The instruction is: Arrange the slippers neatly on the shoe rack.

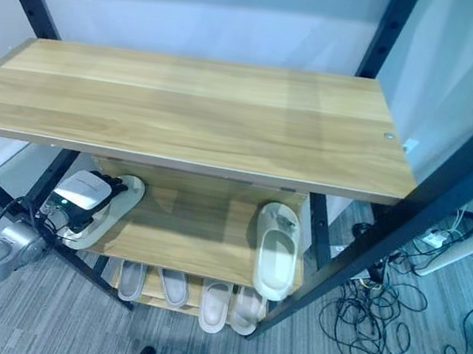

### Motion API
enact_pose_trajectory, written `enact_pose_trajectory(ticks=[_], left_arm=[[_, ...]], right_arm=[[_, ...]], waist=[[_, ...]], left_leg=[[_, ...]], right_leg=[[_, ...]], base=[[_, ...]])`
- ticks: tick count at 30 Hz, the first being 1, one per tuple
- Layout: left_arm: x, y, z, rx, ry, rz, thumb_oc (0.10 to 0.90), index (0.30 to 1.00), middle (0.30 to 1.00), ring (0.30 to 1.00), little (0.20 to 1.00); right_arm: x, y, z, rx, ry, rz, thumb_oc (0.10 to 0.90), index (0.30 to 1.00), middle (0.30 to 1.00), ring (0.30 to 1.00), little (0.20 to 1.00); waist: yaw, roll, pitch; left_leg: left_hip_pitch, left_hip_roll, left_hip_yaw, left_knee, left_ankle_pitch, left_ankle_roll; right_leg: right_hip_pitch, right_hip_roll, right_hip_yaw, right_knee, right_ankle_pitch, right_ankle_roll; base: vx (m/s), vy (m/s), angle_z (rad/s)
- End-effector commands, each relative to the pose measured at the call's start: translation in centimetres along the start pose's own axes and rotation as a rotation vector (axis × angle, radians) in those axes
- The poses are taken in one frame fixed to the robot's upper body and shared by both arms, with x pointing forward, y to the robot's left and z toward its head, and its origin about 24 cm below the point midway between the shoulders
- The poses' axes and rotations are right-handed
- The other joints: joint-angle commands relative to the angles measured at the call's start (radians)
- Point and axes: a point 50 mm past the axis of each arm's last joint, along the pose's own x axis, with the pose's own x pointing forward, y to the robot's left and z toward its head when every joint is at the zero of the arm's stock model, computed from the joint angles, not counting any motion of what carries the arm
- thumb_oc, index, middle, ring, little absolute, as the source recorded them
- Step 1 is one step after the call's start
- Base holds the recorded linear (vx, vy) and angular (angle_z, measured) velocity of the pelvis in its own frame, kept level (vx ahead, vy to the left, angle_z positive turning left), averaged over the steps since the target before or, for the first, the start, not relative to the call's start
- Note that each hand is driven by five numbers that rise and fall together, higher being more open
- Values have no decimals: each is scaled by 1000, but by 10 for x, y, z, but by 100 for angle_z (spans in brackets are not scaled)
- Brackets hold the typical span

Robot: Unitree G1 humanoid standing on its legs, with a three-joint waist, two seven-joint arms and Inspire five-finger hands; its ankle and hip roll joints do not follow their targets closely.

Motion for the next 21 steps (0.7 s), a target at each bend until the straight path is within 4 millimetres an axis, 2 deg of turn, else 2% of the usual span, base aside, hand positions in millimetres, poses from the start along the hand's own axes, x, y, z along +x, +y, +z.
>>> enact_pose_trajectory(ticks=[1,2,3,4,5,6,7,16,21], left_arm=[[26,79,-42,64,168,300,800,900,900,900,900],[26,80,-41,58,166,303,756,834,834,834,834],[26,81,-41,54,165,309,687,731,731,731,731],[26,81,-40,46,164,312,562,542,542,542,542],[27,81,-39,40,161,316,513,469,469,469,469],[27,81,-39,40,161,316,513,469,469,469,469],[27,82,-36,24,156,327,400,300,300,300,300],[29,86,-21,-51,117,381,400,300,300,300,300],[30,93,-5,-127,56,430,400,300,300,300,300]], right_arm=[[1,-8,13,15,-58,-36,800,900,900,900,900],[1,-7,13,14,-58,-34,800,900,900,900,900],[1,-7,13,14,-58,-33,800,900,900,900,900],[1,-6,12,14,-58,-31,800,900,900,900,900],[1,-5,13,14,-59,-28,800,900,900,900,900],[1,-5,12,13,-59,-28,800,900,900,900,900],[1,-5,13,14,-63,-27,800,900,900,900,900],[1,-2,15,14,-67,-21,800,900,900,900,900],[1,-1,14,24,-58,-21,800,900,900,900,900]], waist=[[9,-32,-1],[9,-32,-2],[8,-32,-4],[8,-32,-5],[8,-32,-6],[8,-32,-6],[6,-33,-8],[5,-30,-15],[6,-26,-19]], left_leg=[[58,-69,77,3,-134,47],[58,-70,78,3,-135,47],[60,-70,78,3,-136,47],[61,-70,79,3,-137,47],[62,-70,79,3,-137,47],[63,-70,79,3,-137,47],[65,-70,79,3,-138,47],[75,-70,78,3,-143,46],[81,-71,77,3,-144,45]], right_leg=[[-69,-24,56,6,-7,73],[-67,-24,56,6,-8,72],[-66,-24,57,6,-8,72],[-63,-24,58,6,-9,72],[-62,-24,58,6,-10,72],[-62,-24,58,6,-10,72],[-60,-24,58,6,-12,71],[-51,-23,56,6,-18,69],[-46,-23,54,6,-21,68]], base=[[30,12,-1],[34,10,-1],[36,6,-1],[35,4,-1],[0,0,0],[0,0,0],[0,0,0],[0,0,0],[0,0,0]])
